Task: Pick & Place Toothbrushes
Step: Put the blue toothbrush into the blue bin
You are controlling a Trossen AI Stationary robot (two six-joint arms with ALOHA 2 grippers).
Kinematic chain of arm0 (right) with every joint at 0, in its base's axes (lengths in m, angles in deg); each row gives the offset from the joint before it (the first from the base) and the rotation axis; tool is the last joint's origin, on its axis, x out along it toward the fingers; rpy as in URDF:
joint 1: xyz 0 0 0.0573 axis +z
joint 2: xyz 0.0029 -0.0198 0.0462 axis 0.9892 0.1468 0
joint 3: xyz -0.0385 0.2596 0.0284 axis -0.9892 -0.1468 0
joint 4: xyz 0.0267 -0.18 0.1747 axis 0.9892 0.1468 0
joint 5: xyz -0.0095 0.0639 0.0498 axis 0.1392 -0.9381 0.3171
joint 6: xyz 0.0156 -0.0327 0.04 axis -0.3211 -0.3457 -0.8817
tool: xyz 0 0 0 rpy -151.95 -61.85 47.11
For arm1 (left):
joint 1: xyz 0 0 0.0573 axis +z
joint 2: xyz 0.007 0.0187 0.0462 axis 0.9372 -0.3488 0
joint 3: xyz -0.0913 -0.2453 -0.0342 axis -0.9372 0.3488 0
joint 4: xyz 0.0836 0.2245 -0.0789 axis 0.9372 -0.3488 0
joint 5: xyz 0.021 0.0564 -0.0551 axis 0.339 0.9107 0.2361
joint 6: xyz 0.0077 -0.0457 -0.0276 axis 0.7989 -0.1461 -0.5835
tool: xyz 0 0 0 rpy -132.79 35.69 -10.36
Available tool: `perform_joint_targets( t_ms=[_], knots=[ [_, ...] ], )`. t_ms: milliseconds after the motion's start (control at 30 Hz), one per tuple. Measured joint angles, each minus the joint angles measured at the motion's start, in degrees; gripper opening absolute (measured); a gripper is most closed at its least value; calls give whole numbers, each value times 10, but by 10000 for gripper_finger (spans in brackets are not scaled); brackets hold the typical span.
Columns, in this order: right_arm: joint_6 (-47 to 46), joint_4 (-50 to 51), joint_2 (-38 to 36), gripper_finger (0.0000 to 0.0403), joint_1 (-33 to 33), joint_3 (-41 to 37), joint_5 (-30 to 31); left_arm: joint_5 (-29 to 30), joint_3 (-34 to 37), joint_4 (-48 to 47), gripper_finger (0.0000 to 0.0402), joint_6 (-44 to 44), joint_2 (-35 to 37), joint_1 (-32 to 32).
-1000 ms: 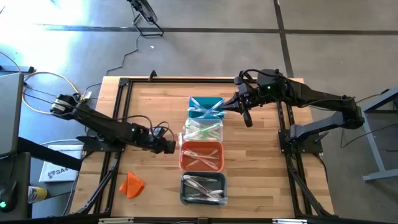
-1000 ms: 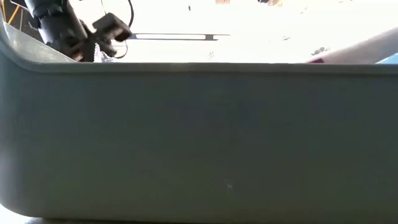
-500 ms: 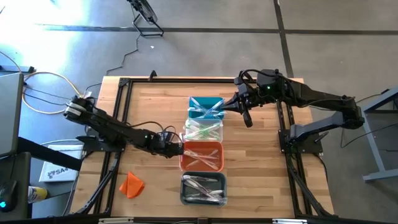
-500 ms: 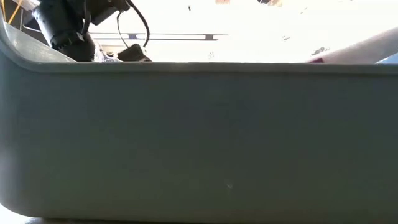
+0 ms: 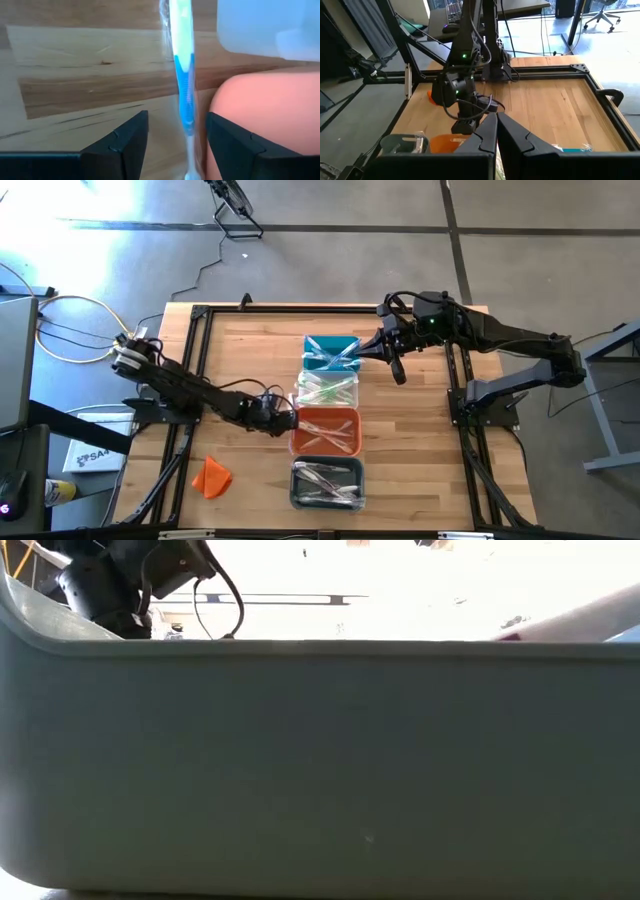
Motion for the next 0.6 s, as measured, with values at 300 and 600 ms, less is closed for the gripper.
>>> perform_joint_targets(
  t_ms=[300, 600],
  knots=[
    [0, -4, 0, 4, 0, 0, 5, 17, -2, -4, 195, -24, -14, 0],
    [0, -5, 0, 4, 0, 0, 16, 38, -28, -60, 195, -14, -17, 0]
  ],
)
